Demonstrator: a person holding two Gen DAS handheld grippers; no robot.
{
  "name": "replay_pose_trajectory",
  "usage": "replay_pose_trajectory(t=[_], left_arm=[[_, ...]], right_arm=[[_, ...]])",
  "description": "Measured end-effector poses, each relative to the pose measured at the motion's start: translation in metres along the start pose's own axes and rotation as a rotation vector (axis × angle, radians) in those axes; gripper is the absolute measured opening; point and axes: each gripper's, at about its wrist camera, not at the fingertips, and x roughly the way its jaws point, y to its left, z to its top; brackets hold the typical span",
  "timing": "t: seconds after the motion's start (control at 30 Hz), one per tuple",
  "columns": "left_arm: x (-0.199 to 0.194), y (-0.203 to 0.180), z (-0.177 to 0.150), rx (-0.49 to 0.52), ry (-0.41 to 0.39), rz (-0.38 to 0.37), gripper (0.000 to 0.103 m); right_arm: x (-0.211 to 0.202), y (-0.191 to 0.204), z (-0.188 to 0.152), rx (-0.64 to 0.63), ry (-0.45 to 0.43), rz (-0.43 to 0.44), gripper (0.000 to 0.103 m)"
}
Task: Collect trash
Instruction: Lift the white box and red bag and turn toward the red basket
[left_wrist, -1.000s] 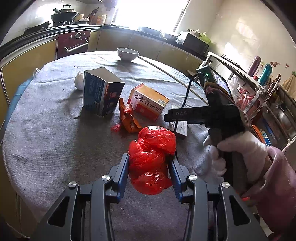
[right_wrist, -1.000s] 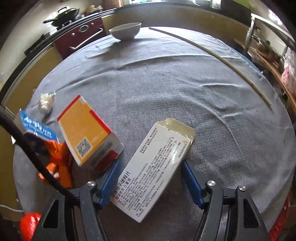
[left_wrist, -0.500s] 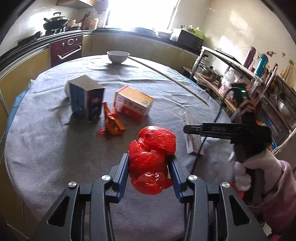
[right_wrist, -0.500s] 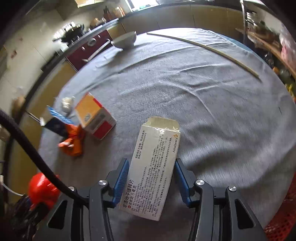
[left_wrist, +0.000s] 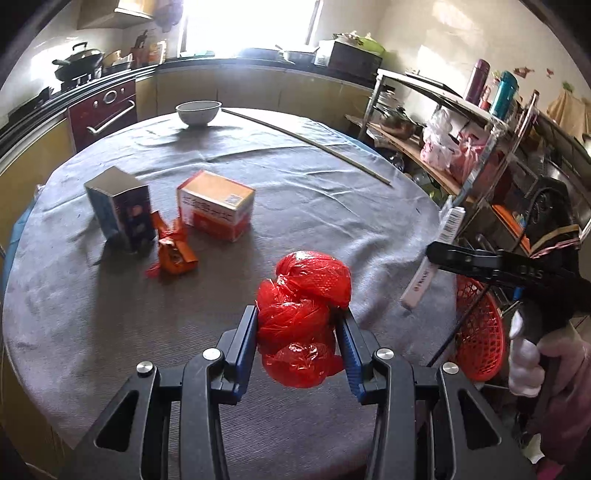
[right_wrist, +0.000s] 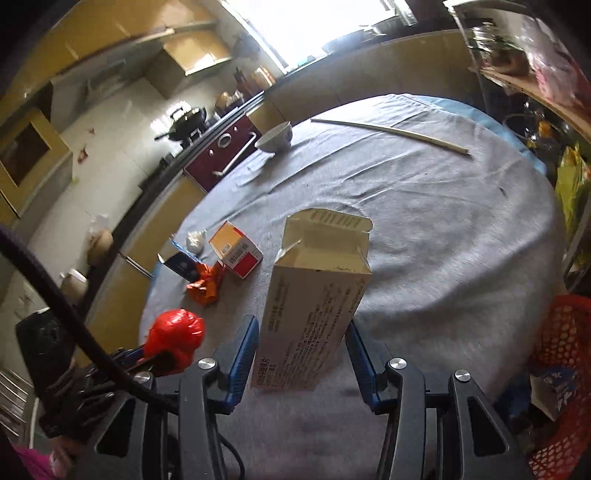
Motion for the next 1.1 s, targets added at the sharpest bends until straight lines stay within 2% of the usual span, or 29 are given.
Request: replay_pose_trajectory(t=[0.2,0.33,0.43,0.57,0.67,0.77,0.83,0.93,1.0,1.1], left_arm=[[0.003,-0.008,0.002,0.019,0.004,0.004,0.044],[0.006,-0.006,0.000,0.006,0.012,0.001,0.044],[0.007,-0.002,-0.002,-0.001,0.014,-0.007,0.044],[0.003,0.006,-0.003,-0.021,0.001,-0.014,0.044],[-0.002,0.016,-0.004,-0.037,-0.015,-0.019,0.044],[-0.005,0.025,-0.006,-0.054,-0.024,-0.025,0.044],[-0.005,0.029,-0.007,-0.061,-0.026,-0.029,0.044],[-0.006,0.032,-0.008,-0.068,-0.026,-0.041,0.044],[-0.006,0.032,-0.010,-0.066,-0.029,-0.044,0.044],[-0.007,0.033,-0.011,-0.067,-0.027,-0.048,0.044]], right_arm=[[-0.025,-0.033,-0.005,0.098,-0.034,-0.001,0.052],[-0.020,-0.053,-0.001,0.231,0.036,0.009,0.054],[-0.011,-0.052,0.002,0.253,0.061,0.012,0.058],[0.011,-0.049,0.008,0.311,0.105,0.020,0.058],[0.025,-0.038,0.014,0.271,0.124,-0.068,0.058],[0.036,-0.026,0.018,0.196,0.132,-0.203,0.061],[0.043,-0.022,0.018,0.188,0.144,-0.222,0.061],[0.057,-0.011,0.017,0.095,0.162,-0.360,0.062],[0.062,-0.004,0.014,0.034,0.150,-0.399,0.062],[0.065,-0.001,0.011,-0.023,0.142,-0.449,0.051]])
